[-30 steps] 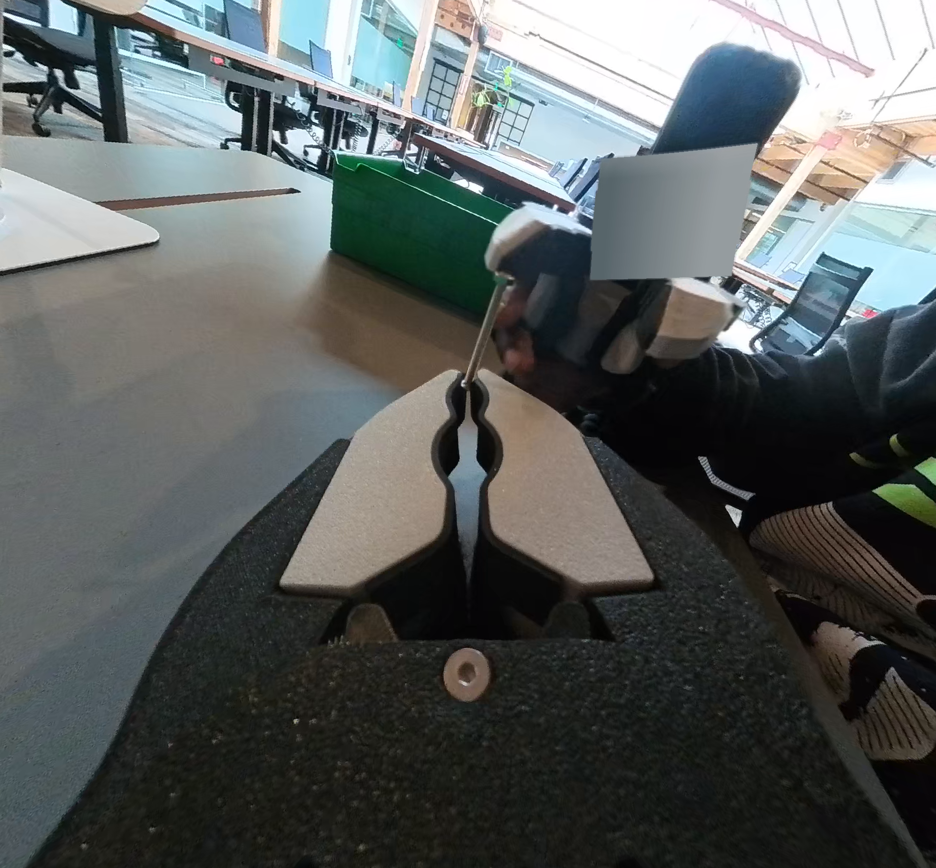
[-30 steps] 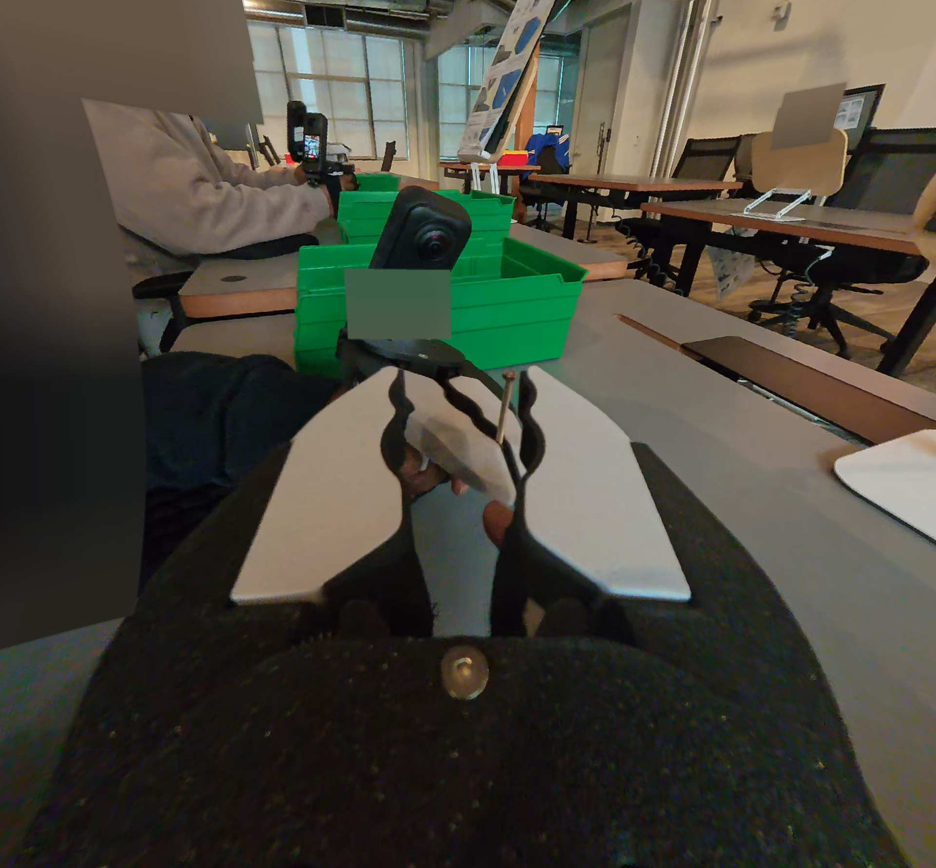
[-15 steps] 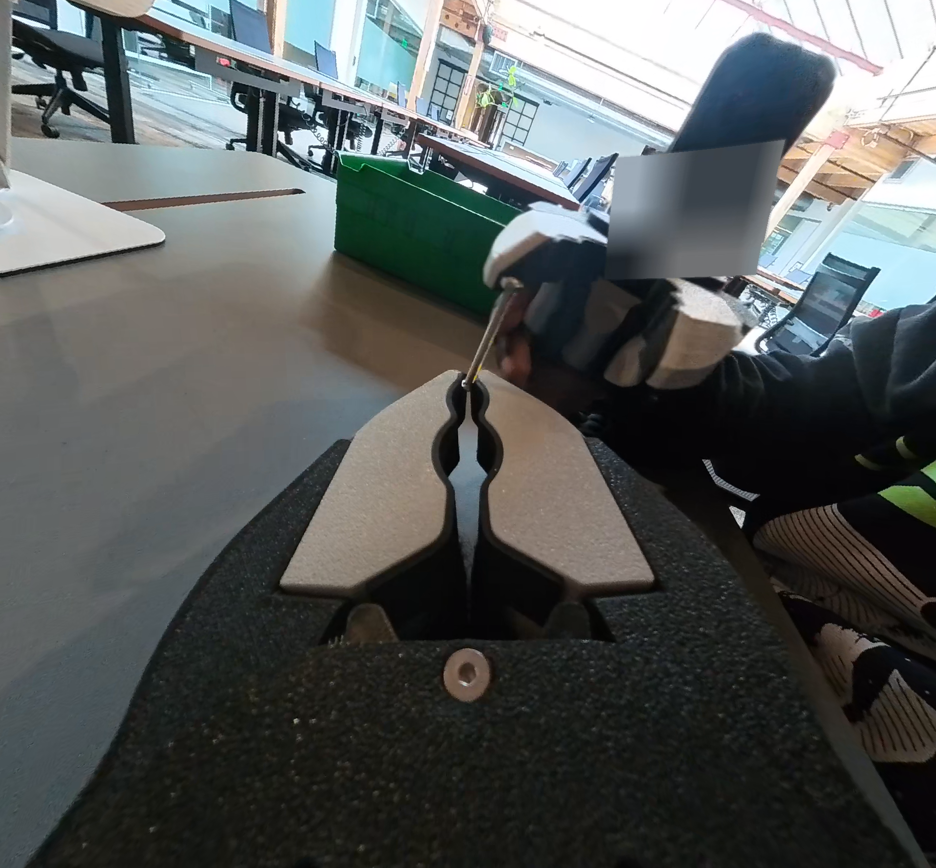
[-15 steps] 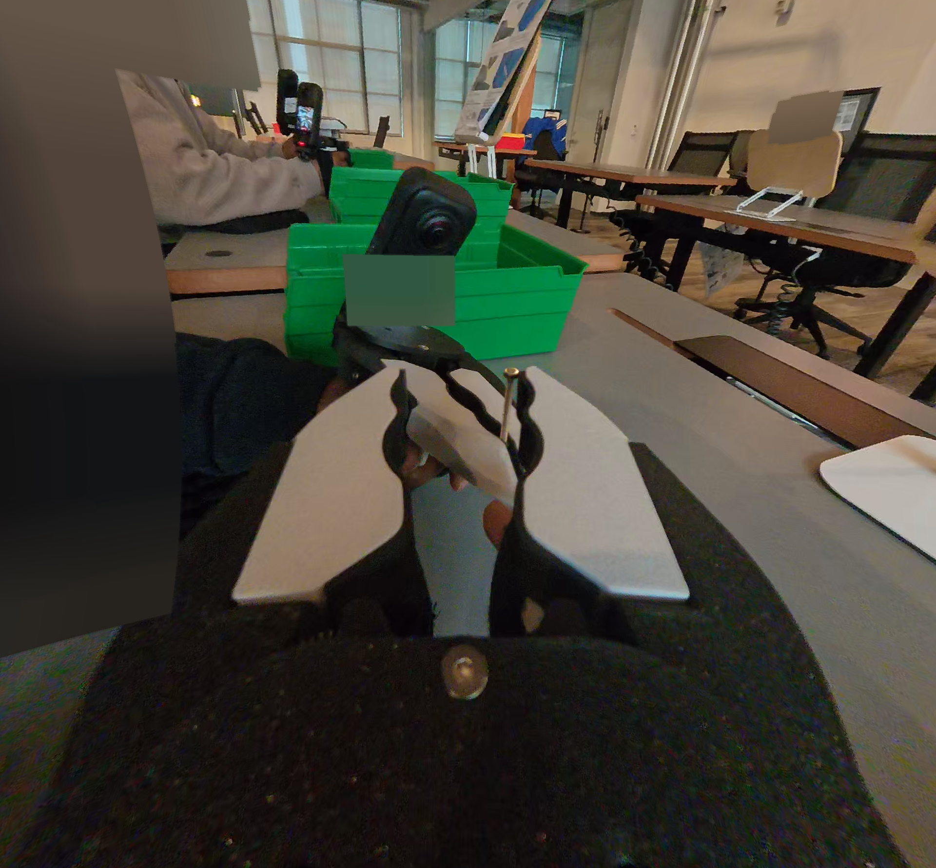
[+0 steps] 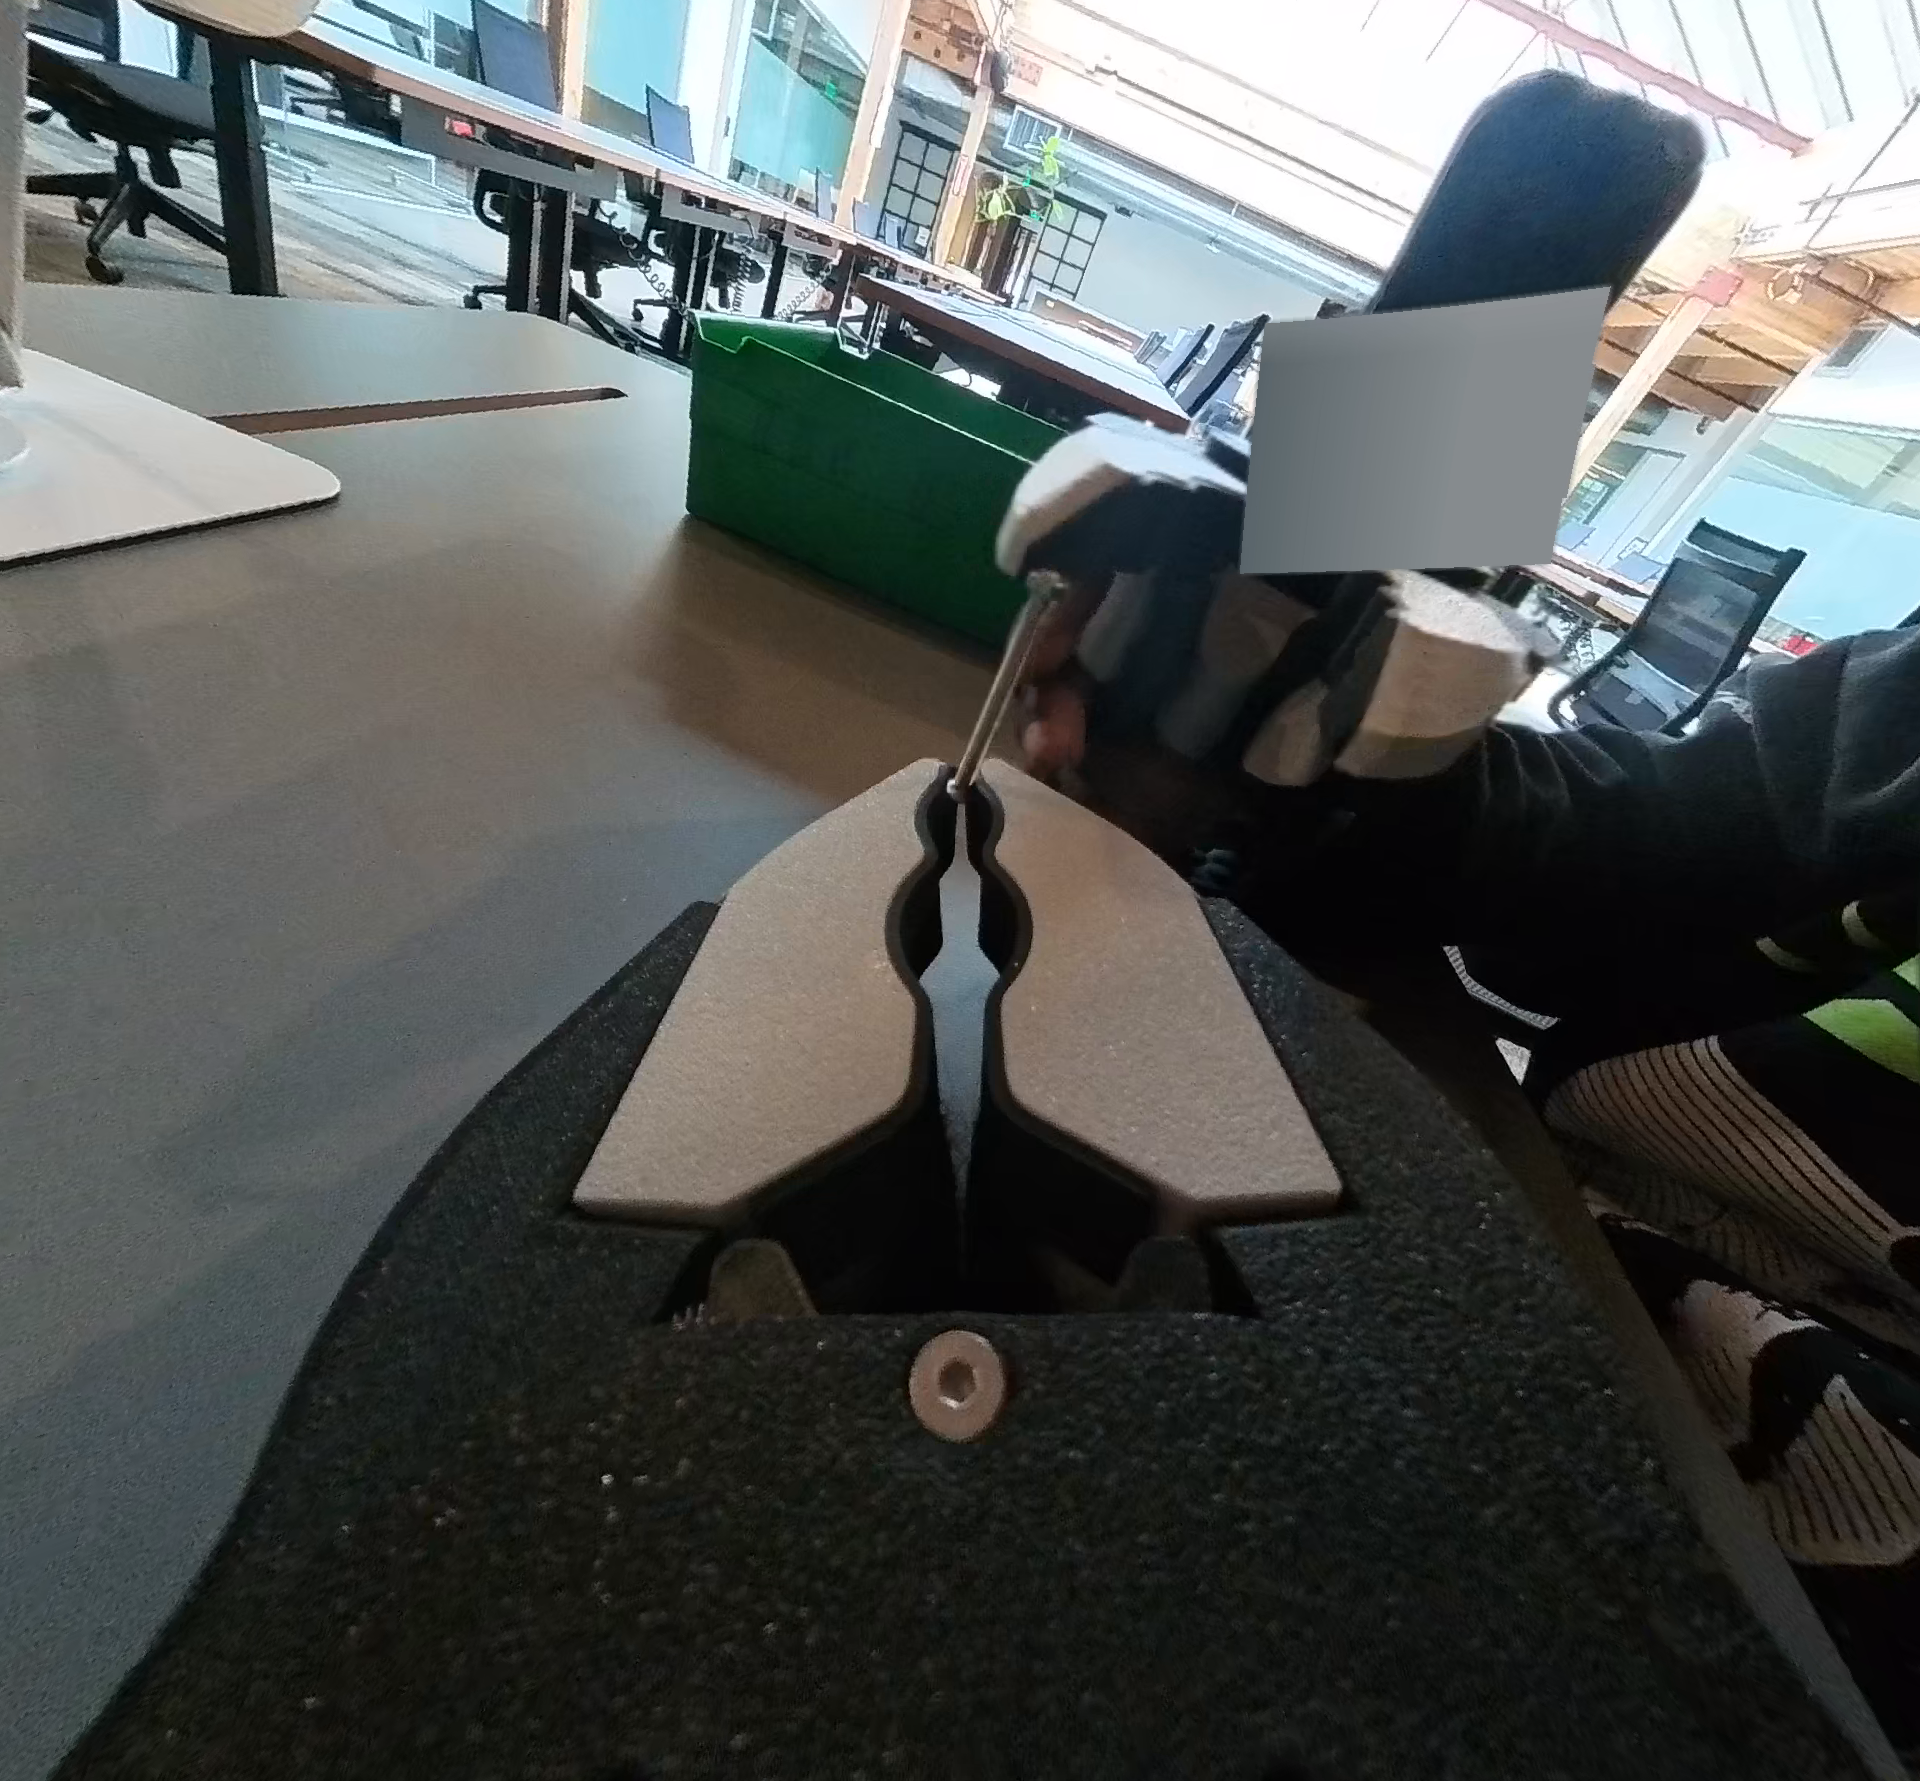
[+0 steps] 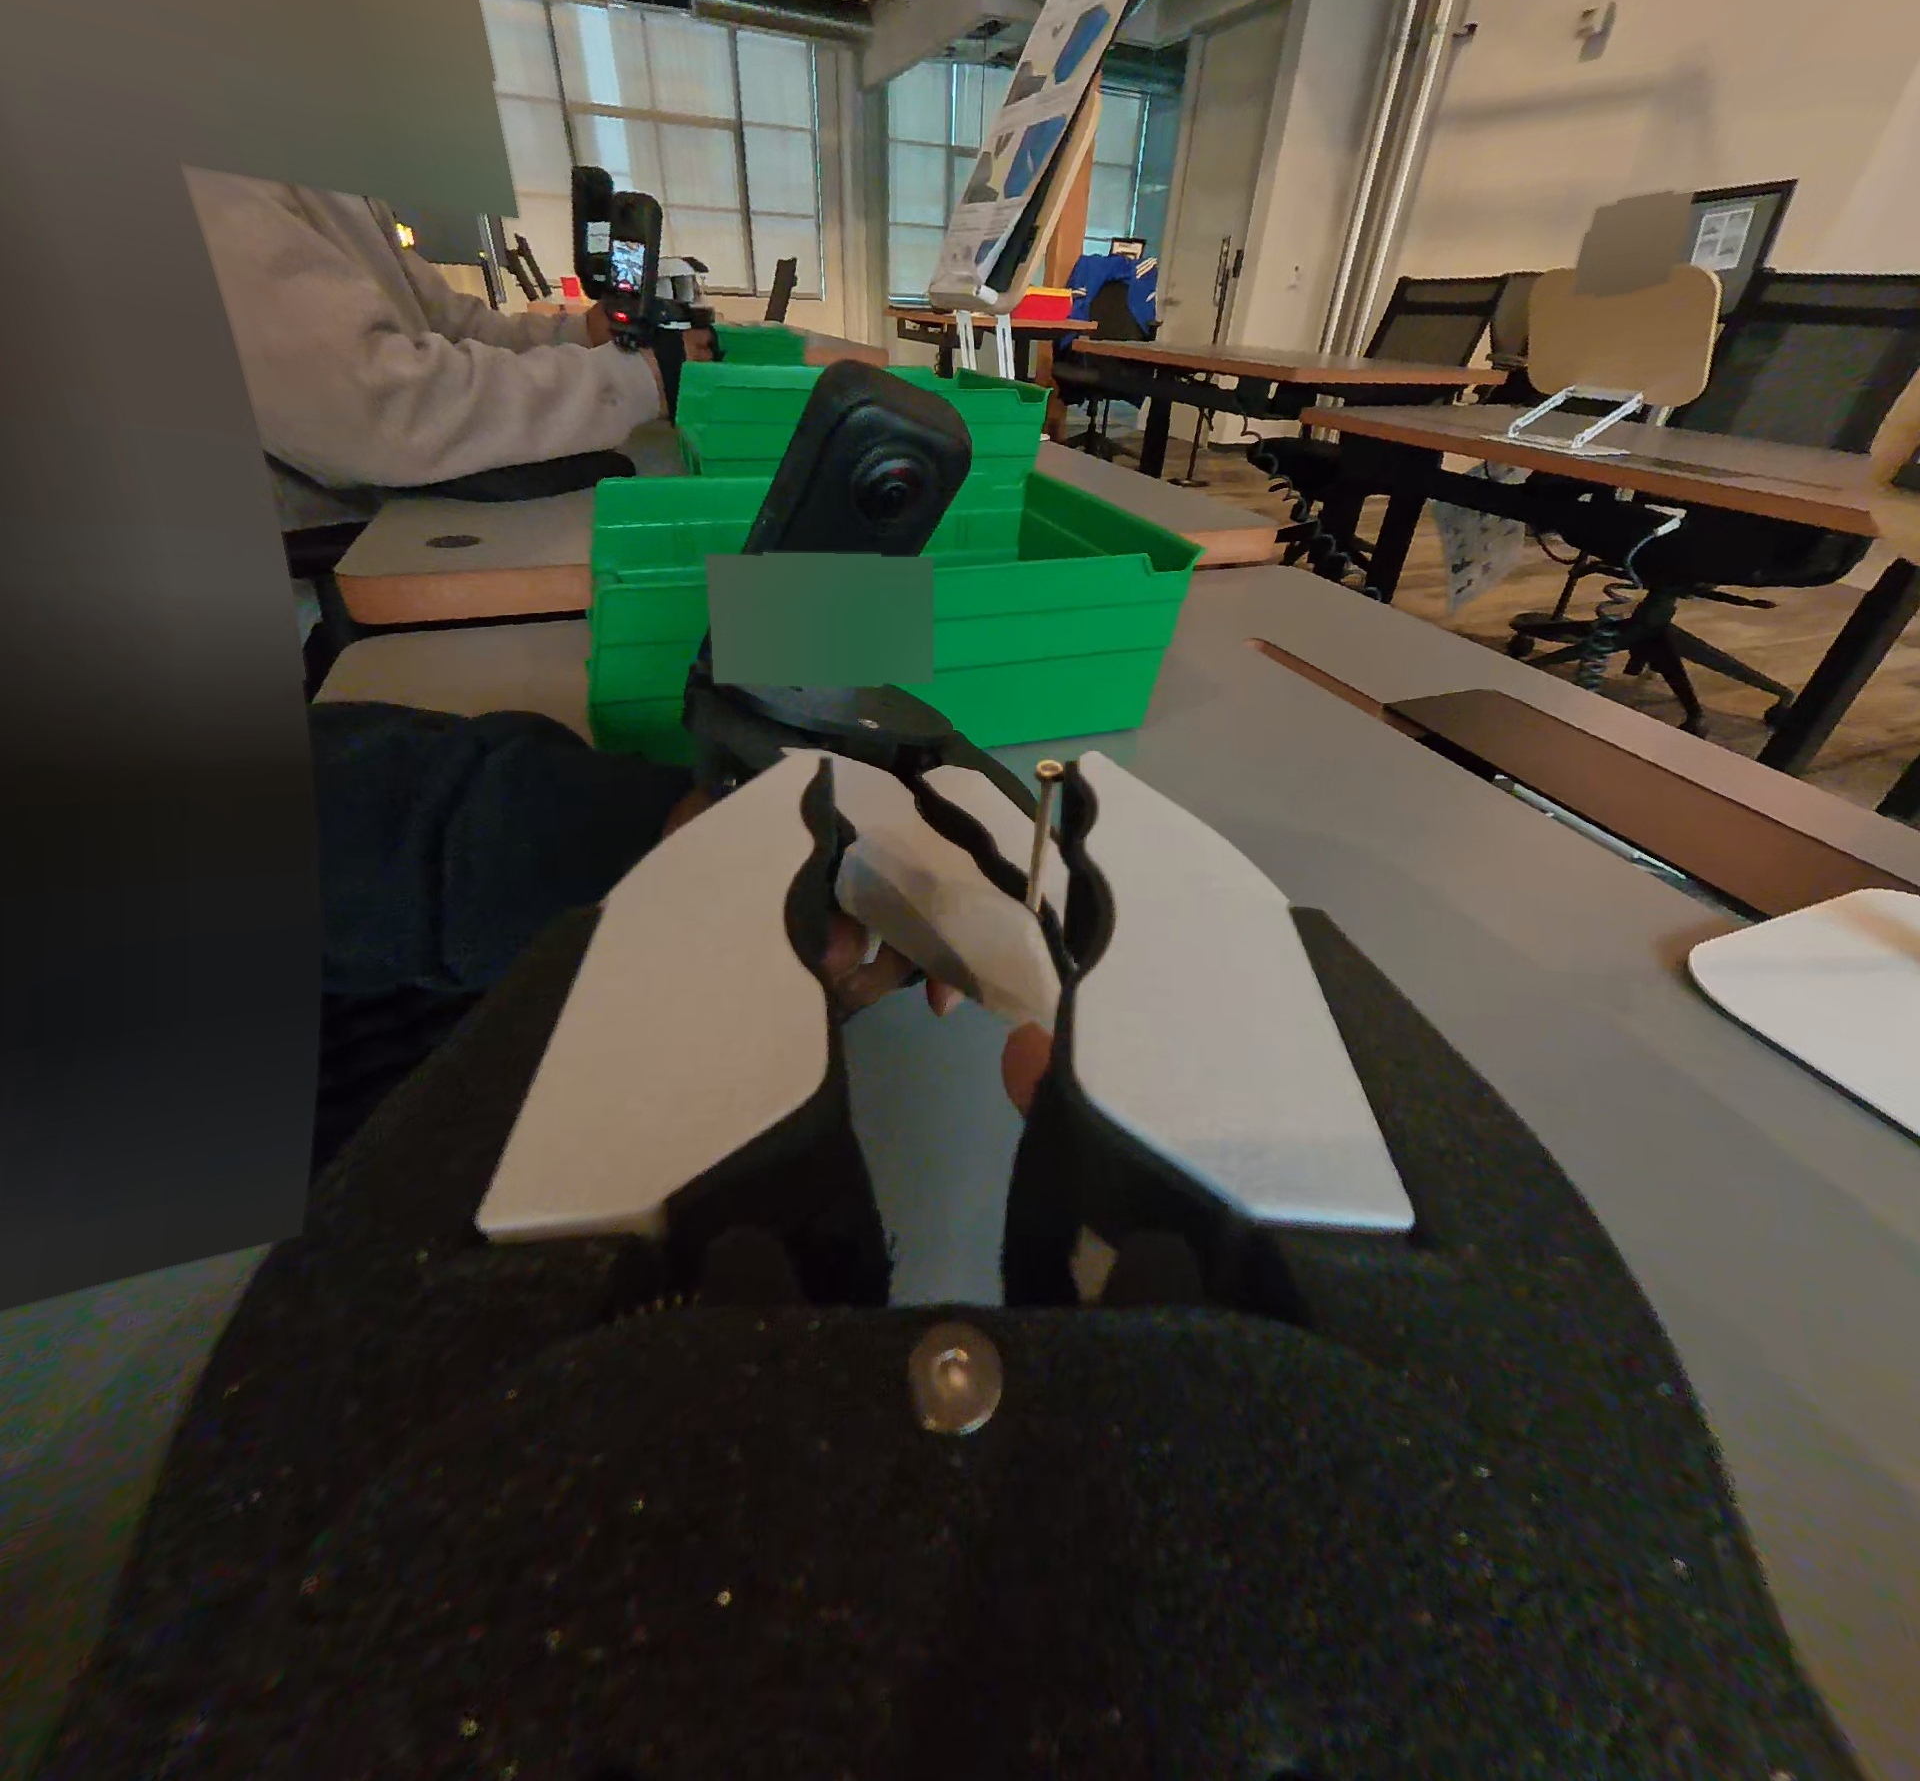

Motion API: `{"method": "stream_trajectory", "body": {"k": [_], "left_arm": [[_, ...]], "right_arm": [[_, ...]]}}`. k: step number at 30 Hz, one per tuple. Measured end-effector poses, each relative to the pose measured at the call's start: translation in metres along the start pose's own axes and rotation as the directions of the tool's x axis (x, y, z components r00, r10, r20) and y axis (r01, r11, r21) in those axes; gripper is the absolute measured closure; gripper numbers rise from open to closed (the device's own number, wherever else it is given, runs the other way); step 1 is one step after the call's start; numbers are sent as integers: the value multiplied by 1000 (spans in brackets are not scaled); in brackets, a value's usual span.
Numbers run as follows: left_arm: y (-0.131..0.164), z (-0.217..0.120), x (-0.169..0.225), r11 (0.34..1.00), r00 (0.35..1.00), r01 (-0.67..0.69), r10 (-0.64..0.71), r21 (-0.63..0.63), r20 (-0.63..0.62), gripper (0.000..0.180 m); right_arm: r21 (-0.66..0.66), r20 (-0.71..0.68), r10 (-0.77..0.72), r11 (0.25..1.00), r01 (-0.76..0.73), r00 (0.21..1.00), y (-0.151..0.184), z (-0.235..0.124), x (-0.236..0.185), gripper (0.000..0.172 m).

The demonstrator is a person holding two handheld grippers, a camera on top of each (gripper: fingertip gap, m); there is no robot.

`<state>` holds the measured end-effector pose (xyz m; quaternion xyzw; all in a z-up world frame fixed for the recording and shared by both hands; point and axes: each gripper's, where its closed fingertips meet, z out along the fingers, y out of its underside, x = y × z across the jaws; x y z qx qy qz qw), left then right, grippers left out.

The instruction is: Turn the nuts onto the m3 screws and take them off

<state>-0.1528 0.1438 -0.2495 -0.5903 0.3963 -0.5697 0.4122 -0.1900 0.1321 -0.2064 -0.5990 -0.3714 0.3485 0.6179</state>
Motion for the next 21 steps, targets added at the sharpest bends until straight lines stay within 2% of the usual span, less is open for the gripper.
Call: {"method": "stream_trajectory", "body": {"k": [2, 5, 10, 14, 21], "left_arm": [[0, 0, -1, 1000, 1000, 2, -2, 3, 3, 180], [0, 0, 0, 1000, 1000, 0, 0, 1, 0, 180], [1, 0, 2, 1000, 1000, -4, 4, -5, -9, 180], [1, 1, 3, 1000, 1000, -7, 7, -10, -16, 179], [0, 0, 2, 1000, 1000, -3, 3, -2, -8, 180]], "right_arm": [[11, 10, 11, 1000, -11, 1000, -2, -5, -2, 141], [23, -3, 18, 1000, -17, 1000, -2, -8, 0, 143], [16, -22, 9, 1000, -9, 1000, 1, -3, 5, 127], [5, -1, 9, 1000, -9, 1000, 3, 3, 2, 124], [12, 2, 22, 1000, -22, 1000, -1, -12, 0, 147]]}}
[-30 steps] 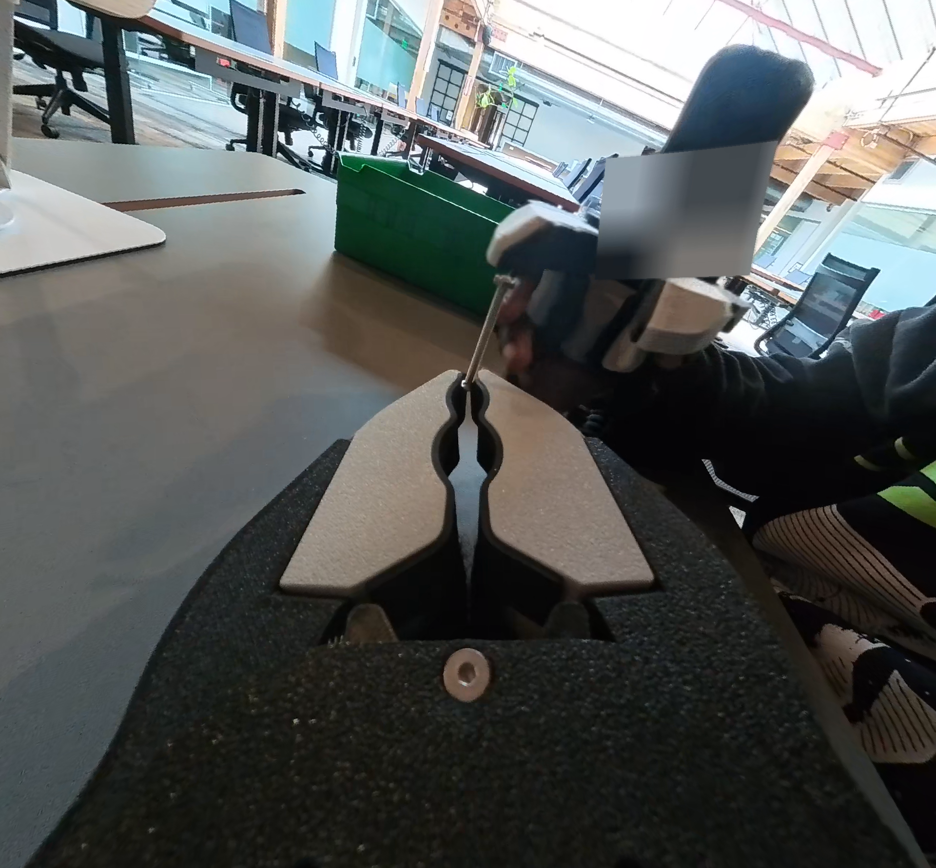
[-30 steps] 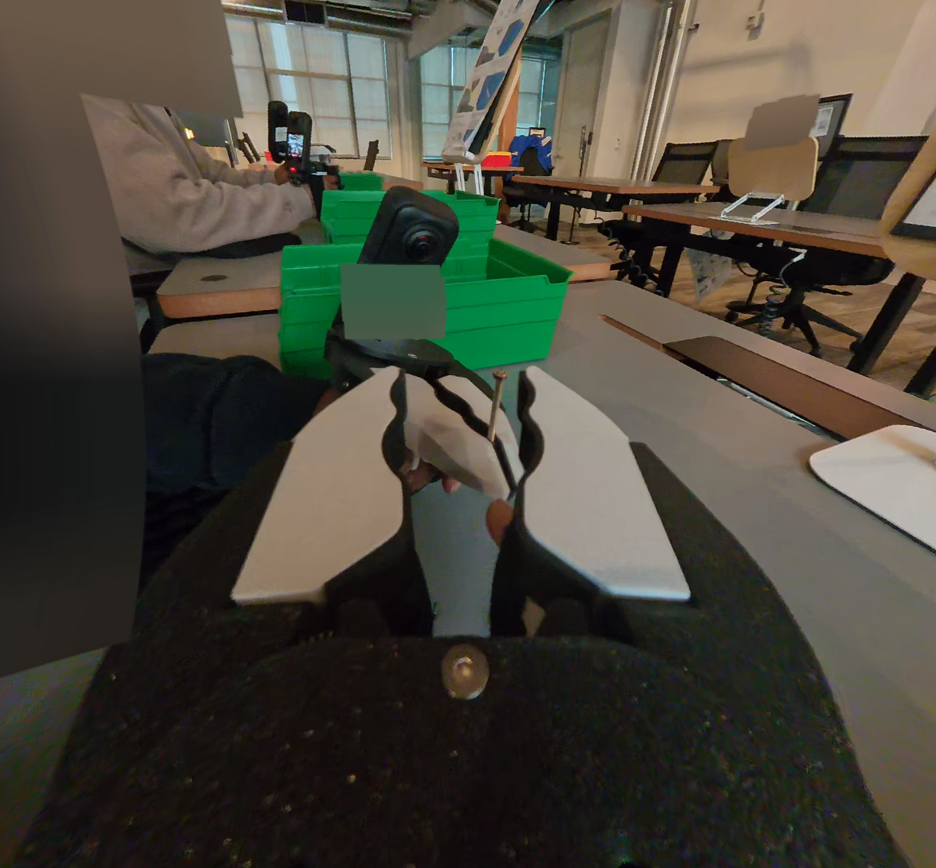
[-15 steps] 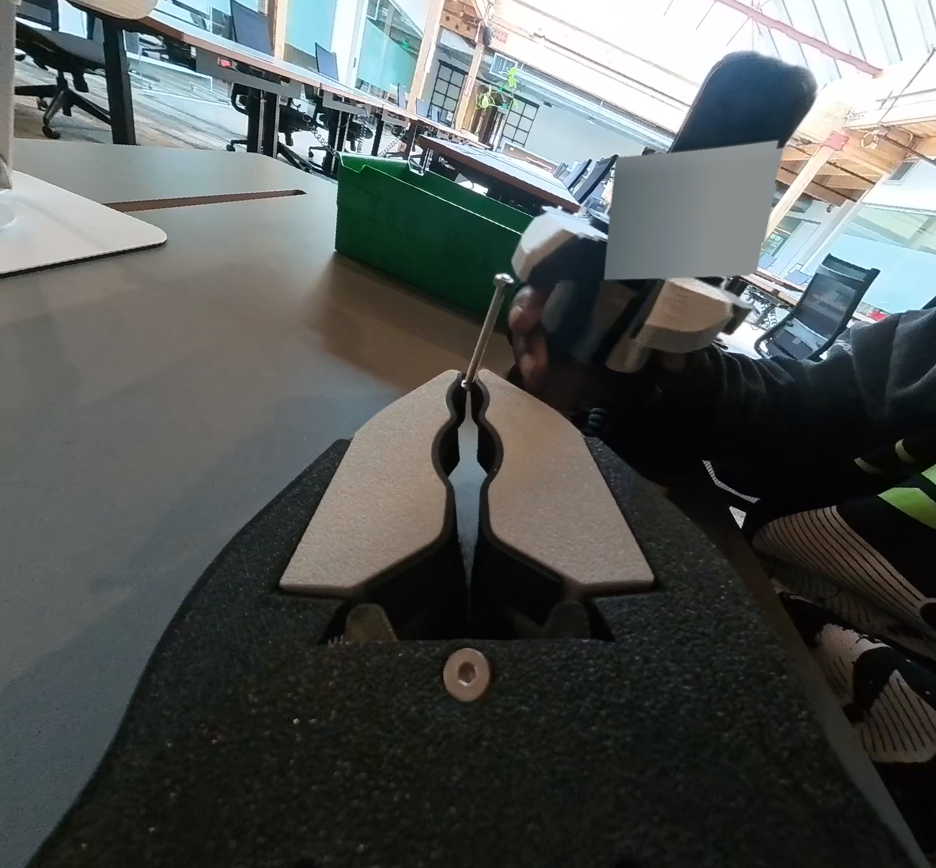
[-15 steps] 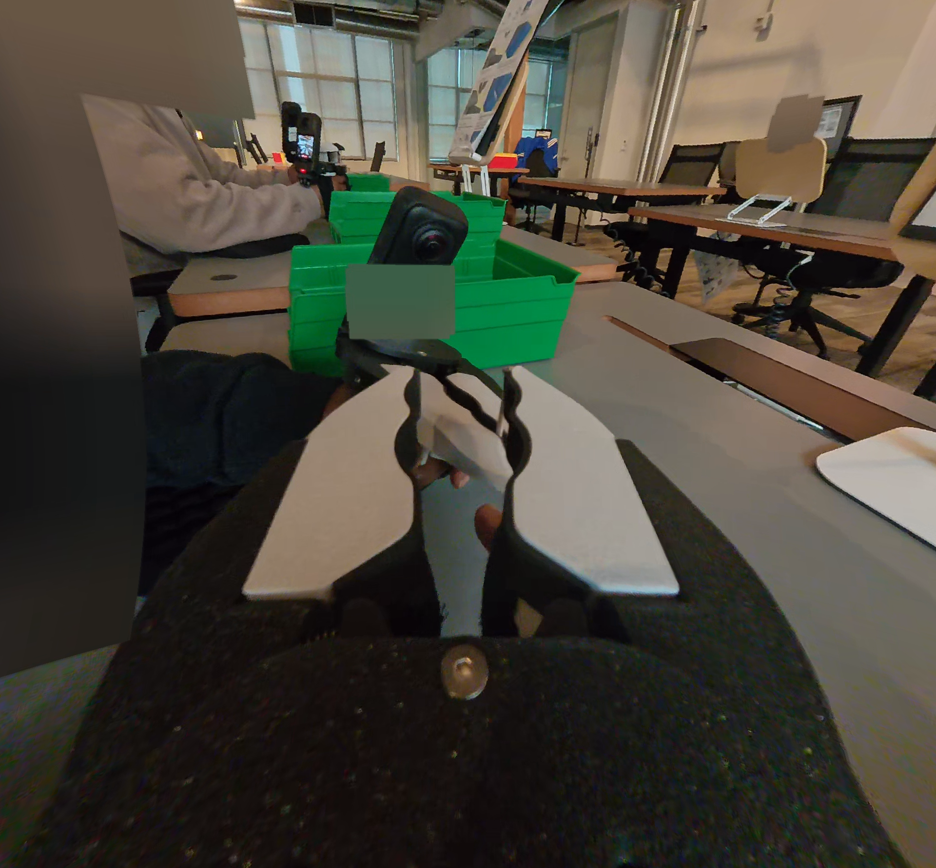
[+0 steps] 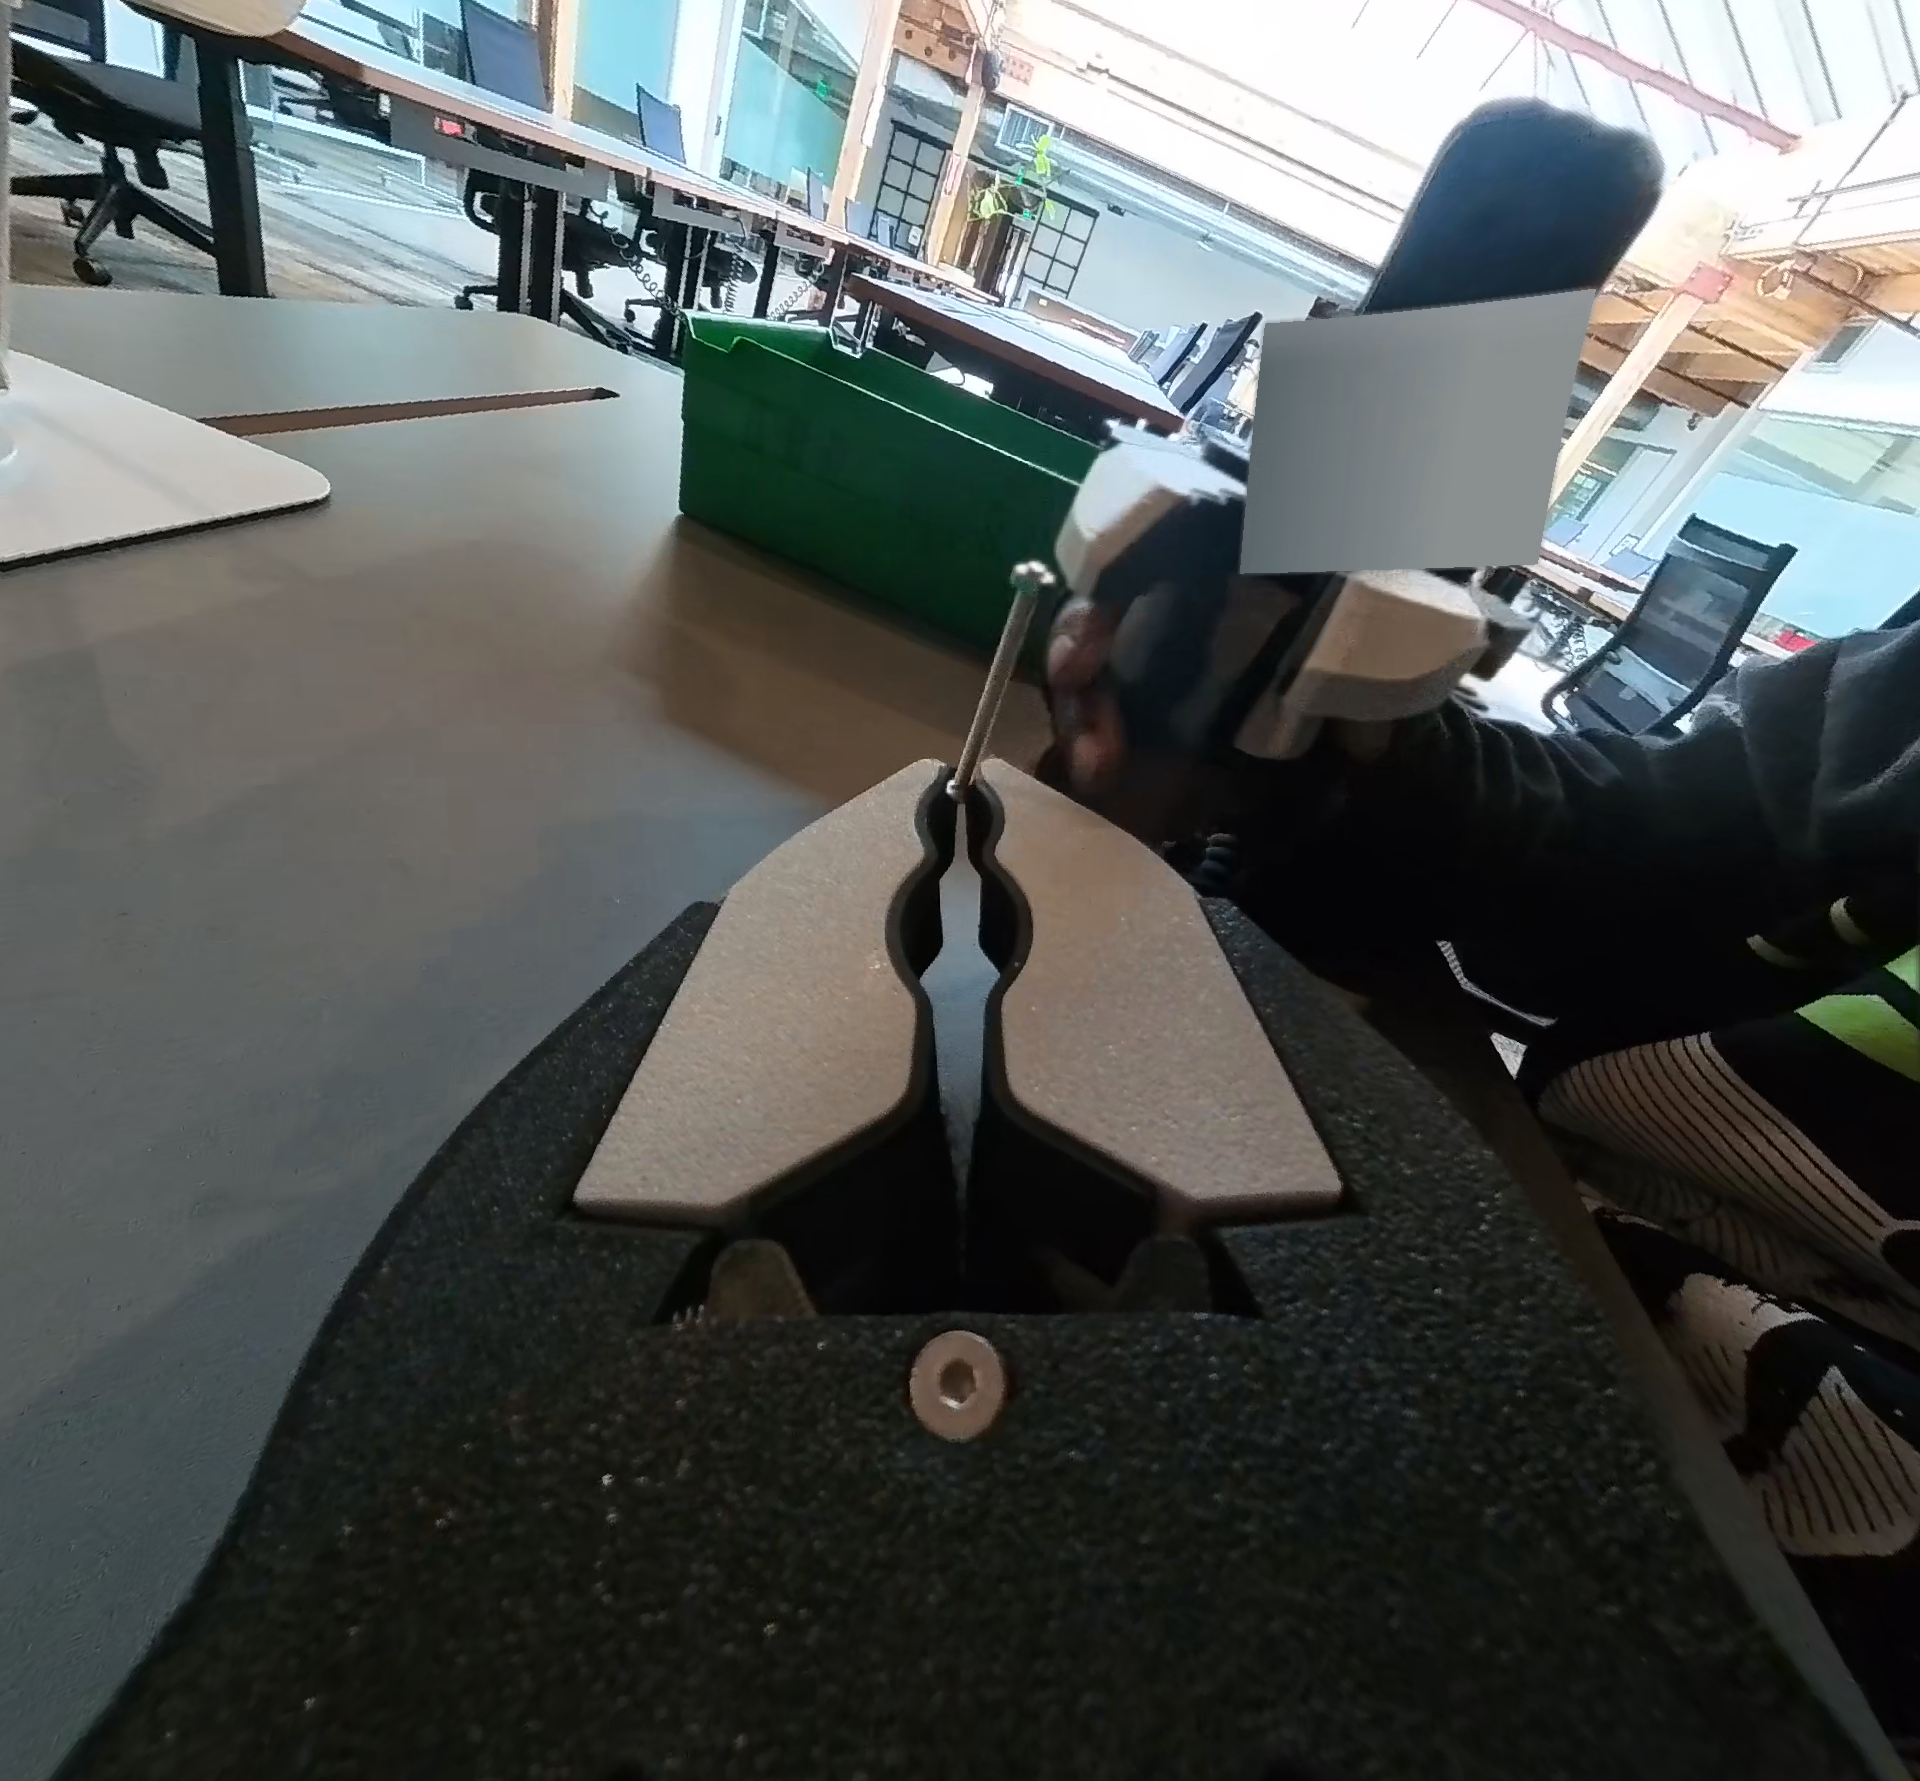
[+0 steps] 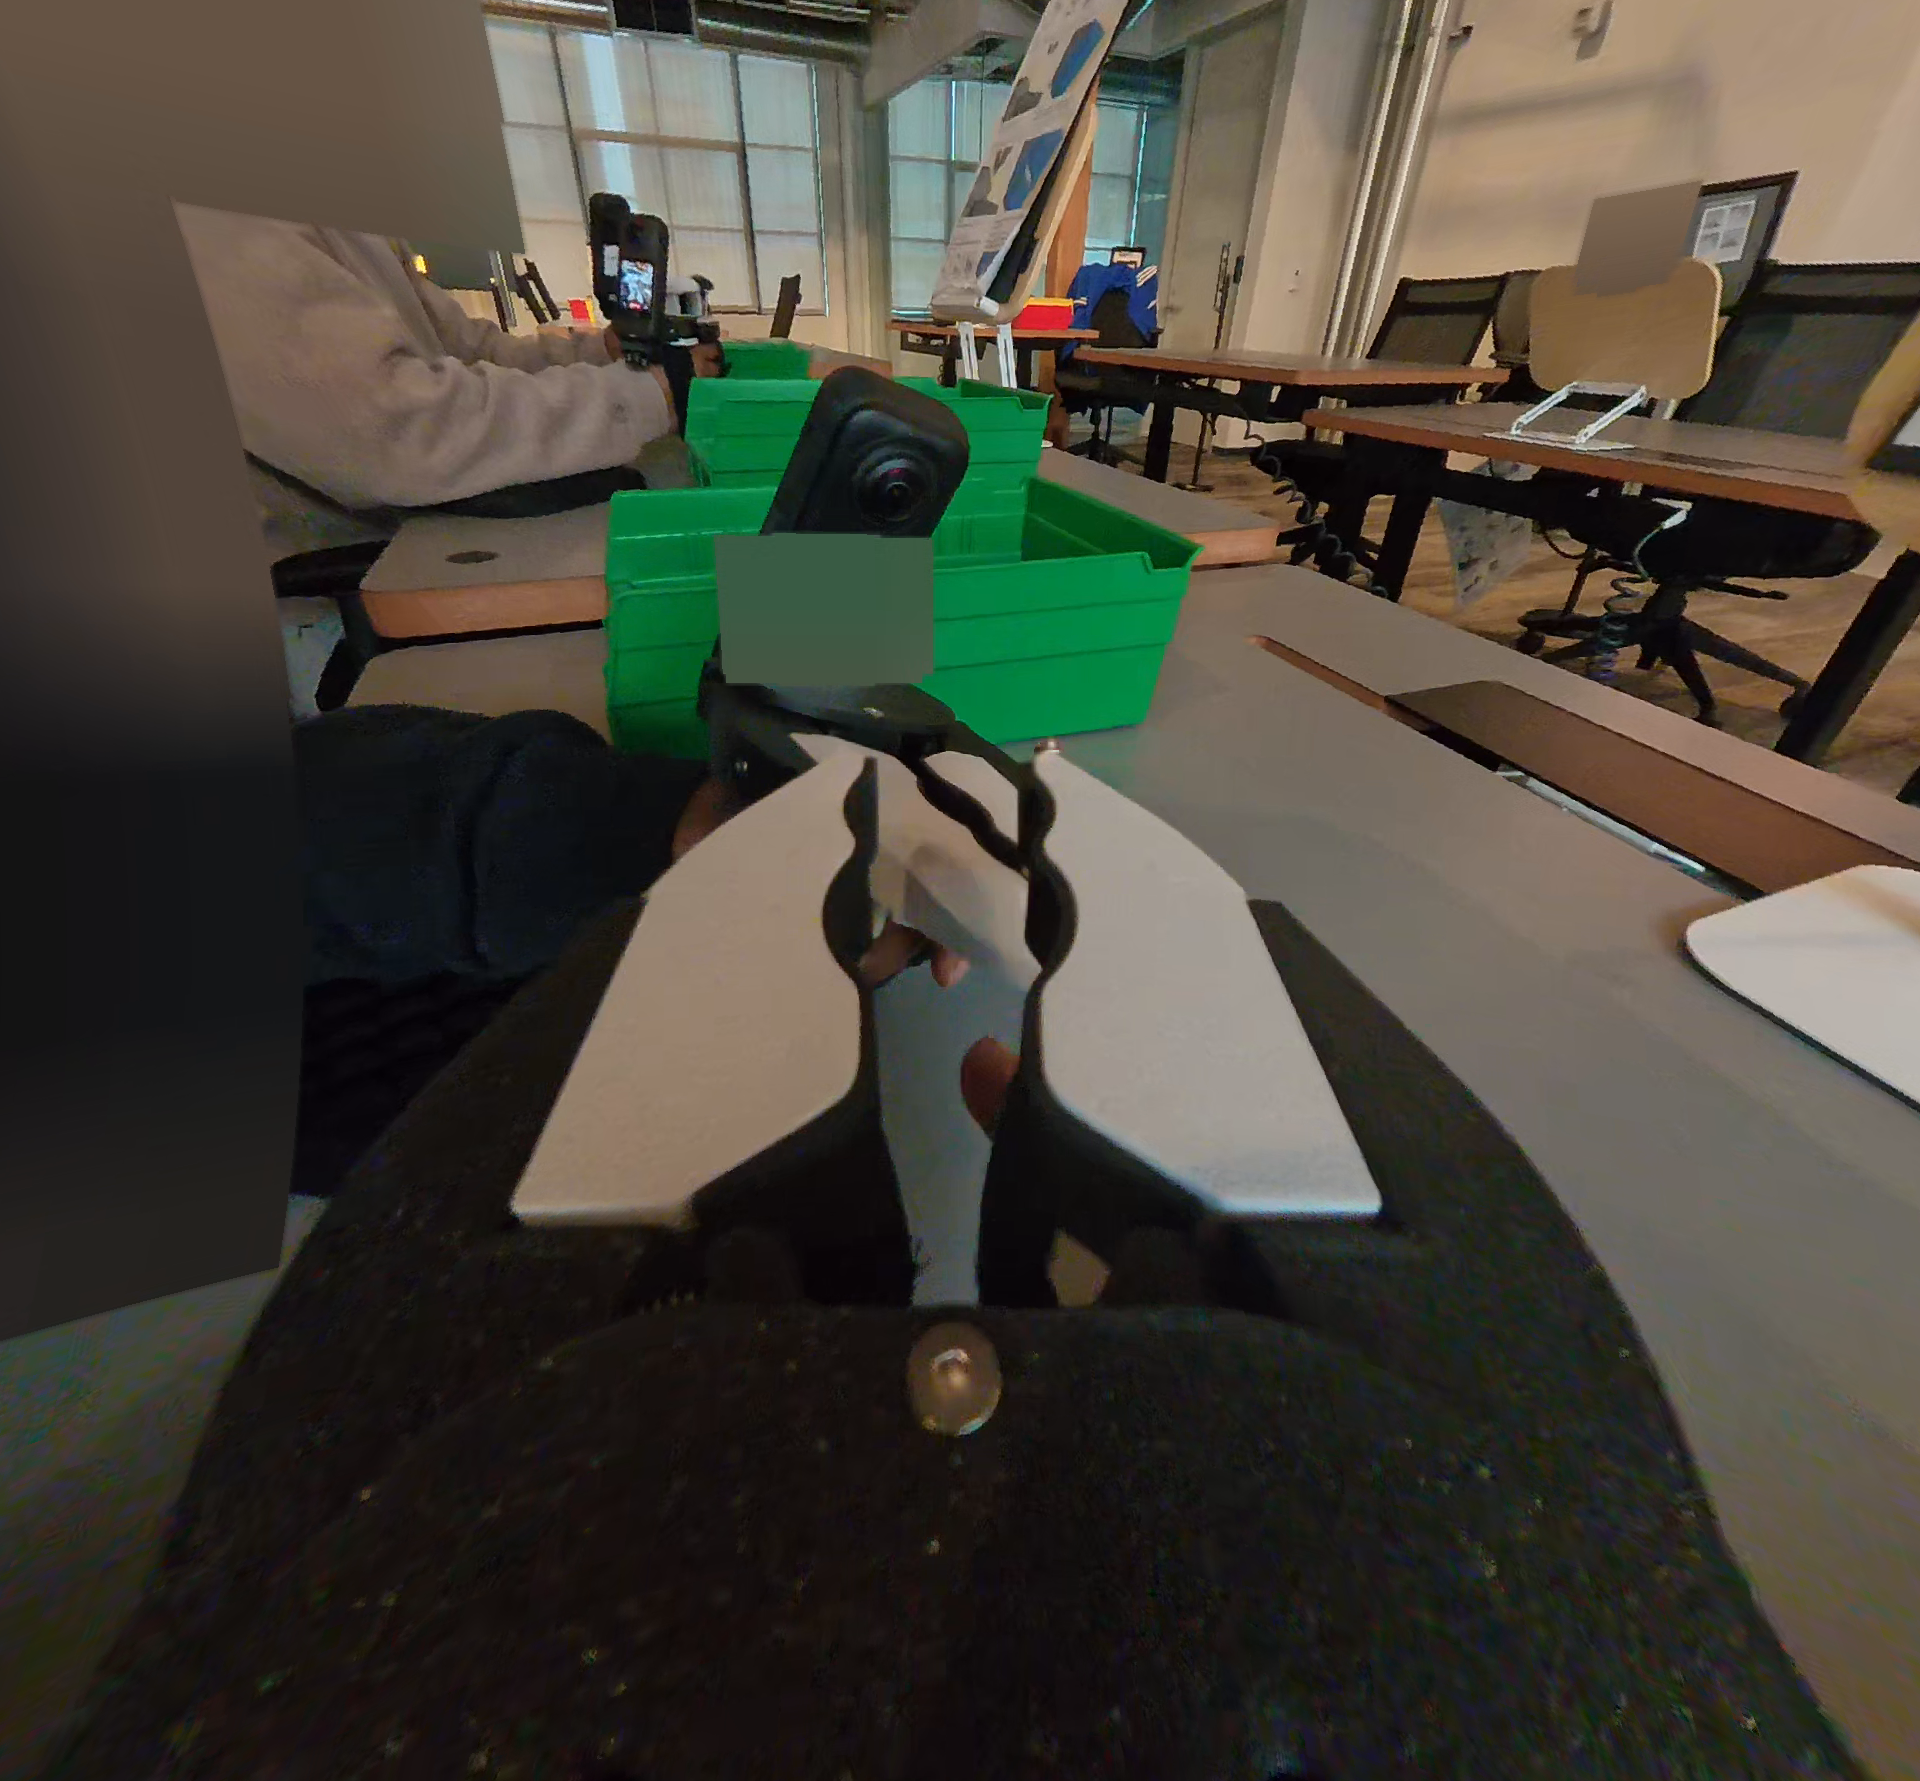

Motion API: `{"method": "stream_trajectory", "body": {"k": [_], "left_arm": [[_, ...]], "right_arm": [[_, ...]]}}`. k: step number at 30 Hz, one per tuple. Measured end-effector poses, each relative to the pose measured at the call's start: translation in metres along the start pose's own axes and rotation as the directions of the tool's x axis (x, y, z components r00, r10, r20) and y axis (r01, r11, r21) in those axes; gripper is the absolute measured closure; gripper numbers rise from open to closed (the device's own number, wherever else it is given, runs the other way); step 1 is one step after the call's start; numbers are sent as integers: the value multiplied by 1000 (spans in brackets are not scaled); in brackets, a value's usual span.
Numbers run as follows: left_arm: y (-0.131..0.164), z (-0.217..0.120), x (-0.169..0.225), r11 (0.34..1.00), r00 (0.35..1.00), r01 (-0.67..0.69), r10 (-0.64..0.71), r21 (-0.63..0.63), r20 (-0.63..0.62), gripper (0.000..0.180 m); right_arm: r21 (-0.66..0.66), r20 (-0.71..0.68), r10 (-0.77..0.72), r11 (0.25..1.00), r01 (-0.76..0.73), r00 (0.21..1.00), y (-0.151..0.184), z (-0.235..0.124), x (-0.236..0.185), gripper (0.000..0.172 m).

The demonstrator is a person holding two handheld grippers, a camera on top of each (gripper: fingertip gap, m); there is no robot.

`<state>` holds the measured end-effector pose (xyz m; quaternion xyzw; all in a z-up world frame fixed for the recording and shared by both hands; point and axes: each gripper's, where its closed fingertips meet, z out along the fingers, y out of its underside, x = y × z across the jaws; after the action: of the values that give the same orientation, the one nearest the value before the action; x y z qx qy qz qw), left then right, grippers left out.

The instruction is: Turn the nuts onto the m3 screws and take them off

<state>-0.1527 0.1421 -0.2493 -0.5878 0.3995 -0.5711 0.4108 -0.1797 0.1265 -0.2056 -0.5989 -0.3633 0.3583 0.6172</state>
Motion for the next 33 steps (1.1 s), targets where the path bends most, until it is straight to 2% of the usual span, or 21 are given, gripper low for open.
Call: {"method": "stream_trajectory", "body": {"k": [13, 16, 19, 21, 27, 33], "left_arm": [[2, 2, 3, 1000, 1000, -14, 14, -17, -14, 180], [1, 1, 2, 1000, 1000, -8, 7, -11, -10, 180], [0, 0, 1, 1000, 1000, -4, 4, -3, -5, 180], [1, 0, 1, 1000, 1000, -6, 6, -5, -7, 180], [2, 1, 4, 1000, 1000, -12, 11, -14, -21, 180], [3, 2, 5, 1000, 999, -16, 16, -19, -28, 179]], "right_arm": [[-10, 3, -9, 1000, 9, 1000, 3, 11, 4, 134], [-12, -1, -12, 1000, 12, 1000, 3, 8, 3, 142], [-9, 8, -4, 1000, 4, 1000, 2, 2, 0, 160], [-4, -3, -5, 1000, 5, 1000, 2, -1, 1, 161], [3, -29, -4, 1000, 4, 1000, 3, 5, 8, 143], [-9, -3, -16, 1000, 16, 1000, 4, 11, 3, 137]]}}
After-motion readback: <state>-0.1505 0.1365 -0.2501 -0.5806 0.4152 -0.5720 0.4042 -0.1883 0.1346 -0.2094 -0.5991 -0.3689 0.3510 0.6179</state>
